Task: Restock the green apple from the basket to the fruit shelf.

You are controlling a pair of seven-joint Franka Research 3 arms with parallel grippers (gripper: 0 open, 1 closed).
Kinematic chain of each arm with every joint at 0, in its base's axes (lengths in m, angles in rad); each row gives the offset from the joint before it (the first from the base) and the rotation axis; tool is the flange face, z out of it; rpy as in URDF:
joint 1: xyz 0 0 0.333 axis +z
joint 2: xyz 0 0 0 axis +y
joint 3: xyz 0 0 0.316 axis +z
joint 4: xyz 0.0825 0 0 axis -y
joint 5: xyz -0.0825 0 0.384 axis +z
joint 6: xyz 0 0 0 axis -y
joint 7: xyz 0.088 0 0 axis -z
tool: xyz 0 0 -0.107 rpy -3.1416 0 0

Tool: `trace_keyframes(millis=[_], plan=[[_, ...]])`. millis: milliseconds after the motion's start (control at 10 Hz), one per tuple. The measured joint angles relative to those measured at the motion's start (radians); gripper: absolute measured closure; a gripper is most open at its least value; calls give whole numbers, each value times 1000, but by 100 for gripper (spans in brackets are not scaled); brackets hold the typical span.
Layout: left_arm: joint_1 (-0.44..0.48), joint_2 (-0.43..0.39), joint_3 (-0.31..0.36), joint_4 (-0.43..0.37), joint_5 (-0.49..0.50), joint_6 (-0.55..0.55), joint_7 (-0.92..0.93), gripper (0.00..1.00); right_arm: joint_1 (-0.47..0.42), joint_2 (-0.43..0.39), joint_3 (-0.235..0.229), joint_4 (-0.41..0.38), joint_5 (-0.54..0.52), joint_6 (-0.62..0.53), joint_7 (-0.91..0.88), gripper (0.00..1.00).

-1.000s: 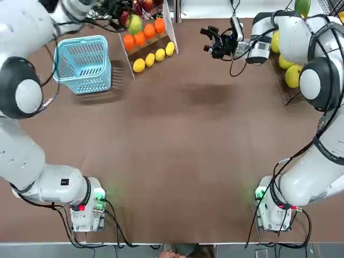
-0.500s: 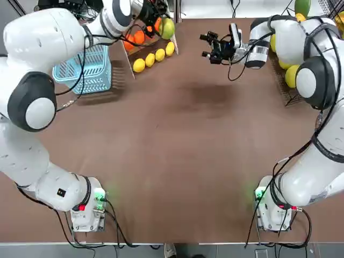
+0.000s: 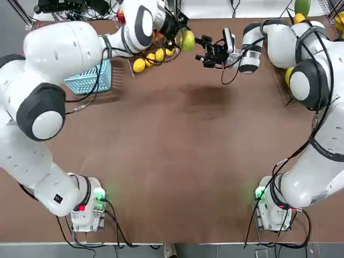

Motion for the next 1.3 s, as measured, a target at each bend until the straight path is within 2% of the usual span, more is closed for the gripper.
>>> trace_keyframes(millis=[200,400,600,800,900,1200,1300], plan=[[-22,2,1,2,15,0,-37,13,4,0,-1,0,6,0,6,1],[-36,14,2,14,88,1,-117,13,4,0,0,-1,6,-7,19,1],[-42,47,1,49,132,0,-167,13,3,1,7,-1,17,-14,48,4],[-50,63,1,68,139,-1,-188,13,0,3,5,0,18,-29,63,12],[-51,64,1,72,140,-1,-192,13,-1,3,5,1,18,-32,67,12],[-48,66,5,82,149,0,-196,1,-1,3,7,2,19,-60,75,12],[-44,67,7,88,176,0,-197,0,0,3,8,2,19,-74,101,12]])
